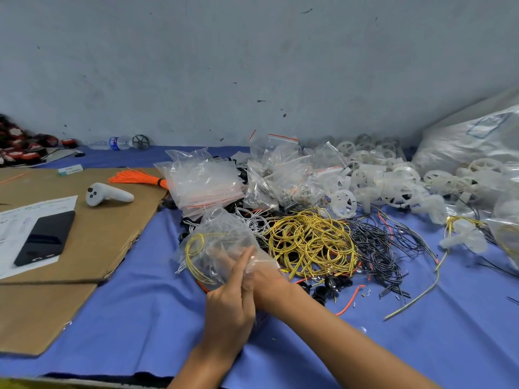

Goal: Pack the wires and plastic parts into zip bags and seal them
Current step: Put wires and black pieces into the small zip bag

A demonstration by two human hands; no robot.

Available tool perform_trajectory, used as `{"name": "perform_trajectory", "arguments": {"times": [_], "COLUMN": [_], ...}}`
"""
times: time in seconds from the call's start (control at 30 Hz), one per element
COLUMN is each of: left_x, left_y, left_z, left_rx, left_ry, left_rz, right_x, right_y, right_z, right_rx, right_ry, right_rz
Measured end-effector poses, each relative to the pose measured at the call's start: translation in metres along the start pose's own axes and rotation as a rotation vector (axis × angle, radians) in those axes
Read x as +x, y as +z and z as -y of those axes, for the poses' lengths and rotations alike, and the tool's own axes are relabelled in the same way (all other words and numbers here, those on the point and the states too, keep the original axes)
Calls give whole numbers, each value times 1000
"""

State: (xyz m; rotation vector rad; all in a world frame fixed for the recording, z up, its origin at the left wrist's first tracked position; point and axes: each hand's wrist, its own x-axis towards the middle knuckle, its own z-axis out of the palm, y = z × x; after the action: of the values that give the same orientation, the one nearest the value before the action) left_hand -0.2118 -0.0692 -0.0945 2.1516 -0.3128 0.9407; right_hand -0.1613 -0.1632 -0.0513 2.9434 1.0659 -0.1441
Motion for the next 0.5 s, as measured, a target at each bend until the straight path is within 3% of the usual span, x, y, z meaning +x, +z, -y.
{"name": "perform_trajectory", "arguments": {"times": [0.13,0.27,0.37,0.5], "left_x": [2,4,3,4], "left_y": [0,0,0,-2], "left_z": [4,0,-2,-3], "left_rx": [-45,-16,0,-1], "left_ry": [-108,-76,-76,-83], "left_rz": [9,21,22,50], "right_x": [-46,-93,-119,-131], "right_y": [3,19,31,47], "right_z": [-3,-17,-36,-33], "right_rx": [166,361,348,304], "right_ry": [-62,201,441,495], "right_rz": [-374,-757,-678,-472]}}
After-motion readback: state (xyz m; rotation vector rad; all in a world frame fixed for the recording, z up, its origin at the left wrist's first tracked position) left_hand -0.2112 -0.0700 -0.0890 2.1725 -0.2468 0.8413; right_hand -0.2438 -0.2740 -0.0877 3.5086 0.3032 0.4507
